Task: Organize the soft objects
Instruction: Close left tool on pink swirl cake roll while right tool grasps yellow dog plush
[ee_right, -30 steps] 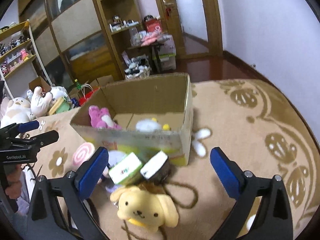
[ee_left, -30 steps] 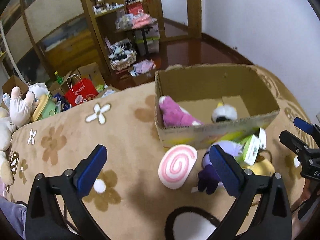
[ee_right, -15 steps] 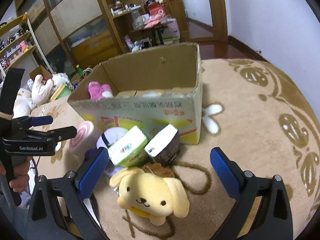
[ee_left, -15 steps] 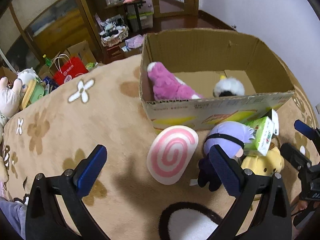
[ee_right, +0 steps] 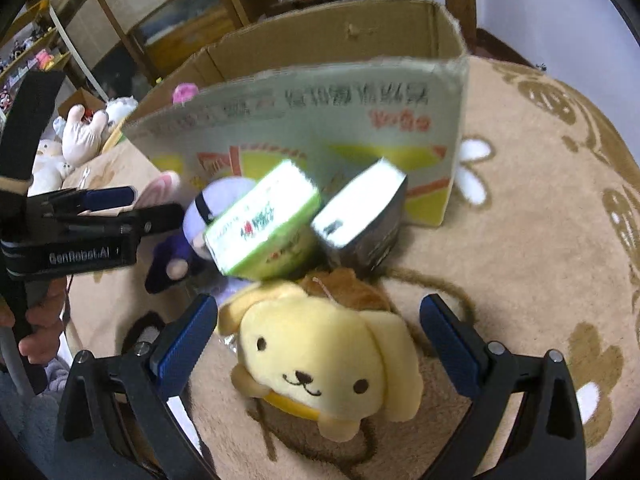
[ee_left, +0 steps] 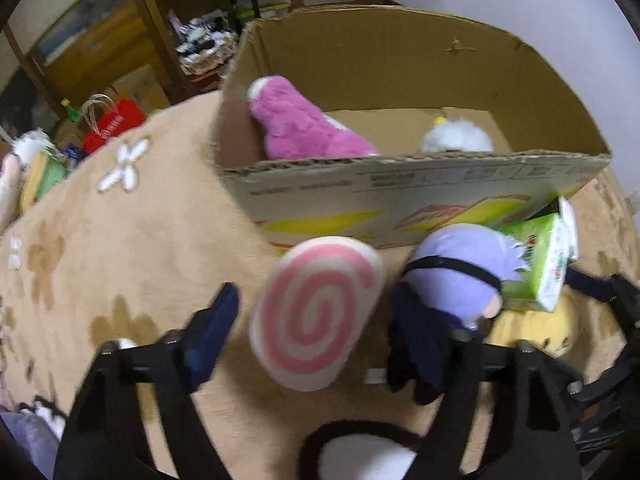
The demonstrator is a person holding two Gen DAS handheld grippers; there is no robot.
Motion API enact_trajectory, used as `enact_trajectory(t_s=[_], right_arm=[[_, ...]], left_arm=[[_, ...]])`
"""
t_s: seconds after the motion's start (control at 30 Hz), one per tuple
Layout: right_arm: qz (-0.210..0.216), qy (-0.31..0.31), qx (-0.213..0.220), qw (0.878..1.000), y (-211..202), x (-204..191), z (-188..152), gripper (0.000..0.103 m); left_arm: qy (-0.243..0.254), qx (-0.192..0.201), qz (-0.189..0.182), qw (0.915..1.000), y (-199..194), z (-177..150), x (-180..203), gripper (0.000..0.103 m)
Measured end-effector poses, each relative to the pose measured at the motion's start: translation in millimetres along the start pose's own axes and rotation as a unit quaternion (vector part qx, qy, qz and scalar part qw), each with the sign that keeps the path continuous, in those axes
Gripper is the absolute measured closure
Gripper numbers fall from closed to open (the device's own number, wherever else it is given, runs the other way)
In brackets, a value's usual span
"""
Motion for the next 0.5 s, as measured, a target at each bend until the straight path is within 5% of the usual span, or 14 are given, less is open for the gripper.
enact_trajectory(t_s=[0.23,0.5], right_arm=[[-0.004,-0.014,-0.024,1.0,9.3,-5.3,-4.9,0.019],[-0.006,-0.011,-0.012,1.0,-0.3,-1.2,-6.5,0.031]], left_arm=[[-0.017,0.009,-0.011,0.9997,-0.5,-0.6,-2.5,0.061],[-0.057,0.011,-0.019,0.9982,-11.4,-5.5,-15.8,0.068]])
Point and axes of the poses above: each gripper's, at about its wrist camera, not at the fingertips, and y roughly the way its jaws point, x to its right, z to its top, the point moved 5 cm from there along y, roughly the way its jaws point, and after that the axes turned 9 degrees about -y, right-handed, at the moved point
